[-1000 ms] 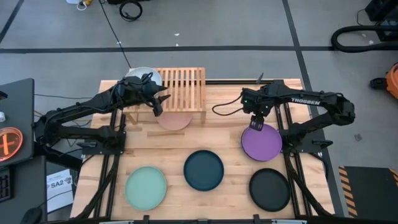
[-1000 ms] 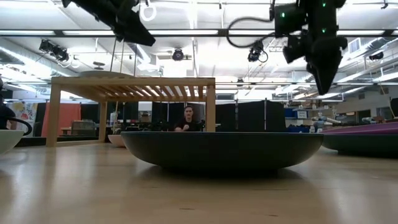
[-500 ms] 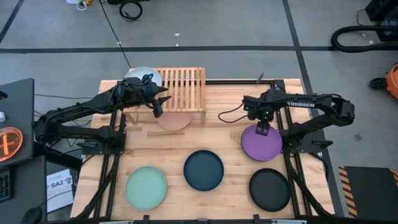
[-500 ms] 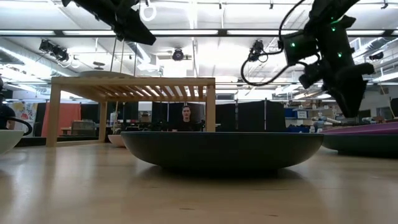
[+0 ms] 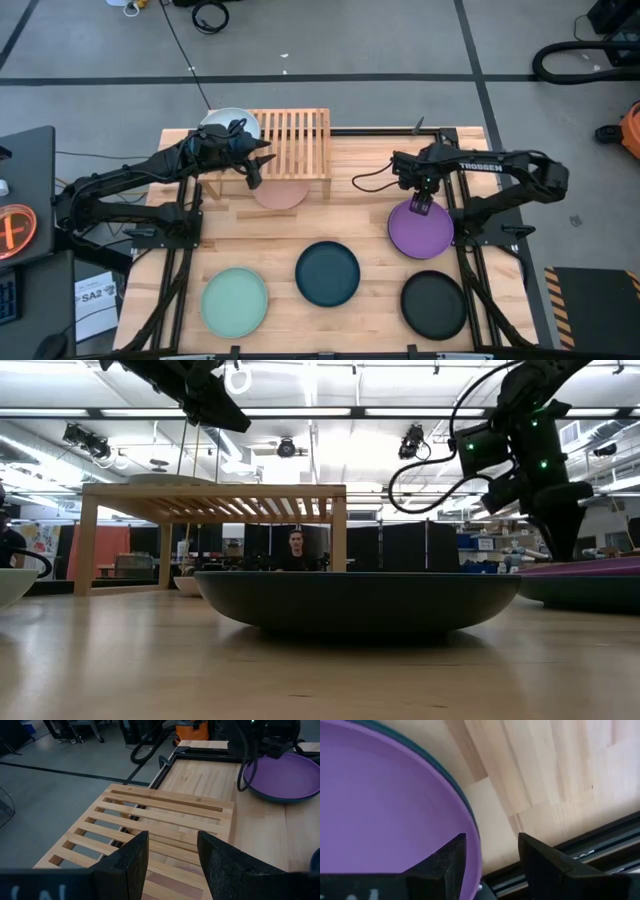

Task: Place and stack plates onto a shelf
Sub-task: Stack the violet plate on the top of the white plate on the shelf

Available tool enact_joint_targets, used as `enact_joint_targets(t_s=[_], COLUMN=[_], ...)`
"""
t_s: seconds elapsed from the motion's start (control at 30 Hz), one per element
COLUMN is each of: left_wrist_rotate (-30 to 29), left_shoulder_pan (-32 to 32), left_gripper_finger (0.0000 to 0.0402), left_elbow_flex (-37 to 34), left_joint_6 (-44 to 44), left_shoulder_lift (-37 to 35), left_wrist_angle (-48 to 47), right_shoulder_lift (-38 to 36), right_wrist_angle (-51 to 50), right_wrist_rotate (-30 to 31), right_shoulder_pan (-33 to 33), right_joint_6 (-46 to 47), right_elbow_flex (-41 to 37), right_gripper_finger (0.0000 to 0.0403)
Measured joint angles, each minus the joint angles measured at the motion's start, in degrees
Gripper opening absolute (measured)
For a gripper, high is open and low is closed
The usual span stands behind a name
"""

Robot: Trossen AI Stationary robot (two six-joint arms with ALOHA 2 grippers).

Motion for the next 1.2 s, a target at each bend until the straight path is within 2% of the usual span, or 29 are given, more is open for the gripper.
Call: enact_joint_targets(t_s=[0.43, 0.6, 0.9, 1.2], left_wrist_rotate=[0.0, 0.0, 0.0, 0.0], left_shoulder_pan=[0.0, 0.0, 0.0, 0.0], left_gripper_finger=[0.0174, 0.0174, 0.0174, 0.0174], left_elbow_flex=[0.0, 0.0, 0.0, 0.0], left_joint_6=[0.0, 0.0, 0.0, 0.0], left_shoulder_lift=[0.0, 0.0, 0.0, 0.0], left_wrist_angle=[0.0, 0.0, 0.0, 0.0], right_shoulder_lift=[6.3, 7.7, 7.4, 7.4], right_wrist_angle=[0.1, 0.0, -0.4, -4.0], right_wrist_rotate=[-1.0, -1.1, -1.3, -1.6], right_shoulder_pan=[-0.8, -0.8, -0.8, -0.8], right_joint_6=[-2.6, -2.6, -3.2, -4.1], right_elbow_flex=[0.0, 0.0, 0.1, 1.7], right_gripper_finger=[0.0176, 0.0135, 0.0020, 0.0023])
